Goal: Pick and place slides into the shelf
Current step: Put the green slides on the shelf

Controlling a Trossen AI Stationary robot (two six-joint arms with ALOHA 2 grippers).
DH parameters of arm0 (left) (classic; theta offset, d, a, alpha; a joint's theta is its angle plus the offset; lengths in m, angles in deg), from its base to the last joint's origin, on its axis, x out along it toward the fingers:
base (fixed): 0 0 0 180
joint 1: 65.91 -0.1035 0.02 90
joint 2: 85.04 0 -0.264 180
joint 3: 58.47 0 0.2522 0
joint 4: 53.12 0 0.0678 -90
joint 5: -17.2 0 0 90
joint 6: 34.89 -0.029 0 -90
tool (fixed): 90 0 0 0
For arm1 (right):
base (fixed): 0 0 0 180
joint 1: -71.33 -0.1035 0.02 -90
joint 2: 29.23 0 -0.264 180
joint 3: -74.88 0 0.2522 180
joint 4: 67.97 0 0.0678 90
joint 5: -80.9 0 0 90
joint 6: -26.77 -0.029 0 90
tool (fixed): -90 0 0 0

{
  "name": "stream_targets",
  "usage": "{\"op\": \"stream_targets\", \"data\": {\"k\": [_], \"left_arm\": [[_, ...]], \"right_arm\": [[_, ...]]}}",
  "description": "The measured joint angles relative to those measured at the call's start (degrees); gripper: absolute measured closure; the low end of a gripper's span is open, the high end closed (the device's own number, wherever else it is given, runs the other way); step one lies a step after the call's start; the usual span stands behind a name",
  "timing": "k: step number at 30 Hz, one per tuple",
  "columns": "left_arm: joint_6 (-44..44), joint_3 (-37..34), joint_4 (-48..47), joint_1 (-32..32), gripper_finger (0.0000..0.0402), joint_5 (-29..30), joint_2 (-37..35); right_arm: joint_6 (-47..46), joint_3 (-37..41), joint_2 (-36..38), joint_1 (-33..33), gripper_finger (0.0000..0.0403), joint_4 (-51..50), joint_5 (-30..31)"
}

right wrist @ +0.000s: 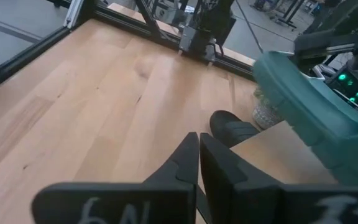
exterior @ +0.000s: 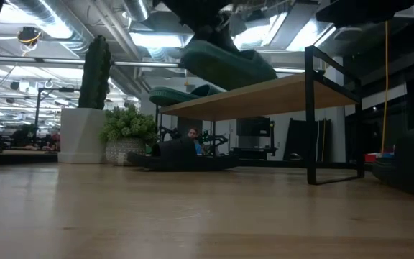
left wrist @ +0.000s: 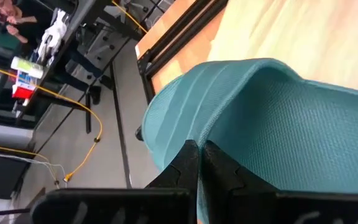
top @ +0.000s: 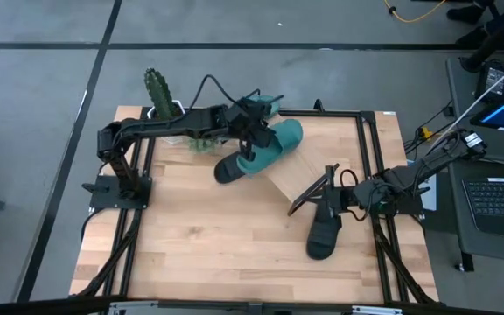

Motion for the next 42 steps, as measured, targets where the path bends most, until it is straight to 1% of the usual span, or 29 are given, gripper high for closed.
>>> {"op": "stream_targets", "data": {"k": [4, 8, 12, 20, 23, 30, 35, 42], "left_arm": [[-0.1, 0.0, -0.1, -2.2, 0.0401, -1.2, 0.0], [-0.2, 0.0, -0.6, -4.3, 0.0401, -5.5, 0.0], [-0.9, 0.0, -0.8, -5.4, 0.0401, -7.1, 0.0], [-2.1, 0.0, -3.4, -7.6, 0.0401, -7.5, 0.0], [-2.8, 0.0, -3.4, -8.5, 0.0401, -9.4, 0.0], [-4.2, 0.0, -4.3, -10.0, 0.0401, -10.2, -0.1], [-4.5, 0.0, -4.8, -11.2, 0.0401, -14.5, -0.1], [-4.5, 0.0, -5.2, -11.9, 0.0401, -15.1, -0.1]], "right_arm": [[0.0, 0.0, 0.0, 0.0, 0.0384, 0.0, 0.0], [-0.1, 0.0, 0.0, 0.0, 0.0384, 0.0, 0.0], [-0.1, 0.0, 0.0, 0.0, 0.0384, 0.0, 0.0], [-0.1, 0.0, 0.0, 0.0, 0.0384, 0.0, 0.0], [-0.1, 0.0, 0.0, 0.0, 0.0384, 0.0, 0.0], [-0.2, 0.0, 0.0, 0.0, 0.0384, 0.0, 0.0], [-0.2, 0.0, 0.0, 0.0, 0.0384, 0.0, 0.0], [-0.2, 0.0, 0.0, 0.0, 0.0384, 0.0, 0.0]]}}
